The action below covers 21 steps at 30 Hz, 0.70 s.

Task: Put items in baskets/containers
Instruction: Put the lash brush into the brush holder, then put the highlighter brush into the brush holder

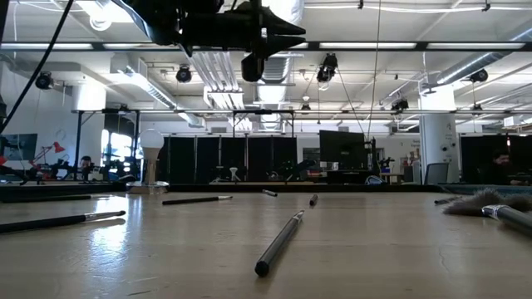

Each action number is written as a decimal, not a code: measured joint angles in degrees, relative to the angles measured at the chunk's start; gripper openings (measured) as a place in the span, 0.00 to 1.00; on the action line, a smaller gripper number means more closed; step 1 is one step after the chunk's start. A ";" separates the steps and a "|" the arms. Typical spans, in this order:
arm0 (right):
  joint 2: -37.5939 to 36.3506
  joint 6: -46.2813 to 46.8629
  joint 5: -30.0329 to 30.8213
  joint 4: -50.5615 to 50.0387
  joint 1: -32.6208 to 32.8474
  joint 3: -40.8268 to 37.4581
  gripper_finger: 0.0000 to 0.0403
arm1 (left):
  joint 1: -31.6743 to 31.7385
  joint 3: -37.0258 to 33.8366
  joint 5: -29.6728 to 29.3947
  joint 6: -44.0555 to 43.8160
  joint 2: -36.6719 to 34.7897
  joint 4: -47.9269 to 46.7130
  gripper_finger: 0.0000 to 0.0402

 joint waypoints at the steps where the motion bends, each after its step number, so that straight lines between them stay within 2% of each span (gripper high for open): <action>1: 0.00 -0.01 -0.20 0.00 0.01 0.00 0.04 | 0.00 0.00 -0.19 0.01 0.00 -0.04 0.14; 11: -0.04 -0.50 -0.97 0.52 0.24 0.00 0.16 | 0.00 0.00 -0.49 0.08 0.00 -1.50 0.14; 17: -1.95 -1.91 -3.43 0.67 1.59 0.20 0.12 | 0.00 0.00 -0.67 -0.25 0.00 -2.54 0.14; 21: -6.01 -2.80 -3.02 0.95 1.89 0.22 0.06 | 0.00 0.00 -0.27 -0.26 -1.09 -7.45 0.14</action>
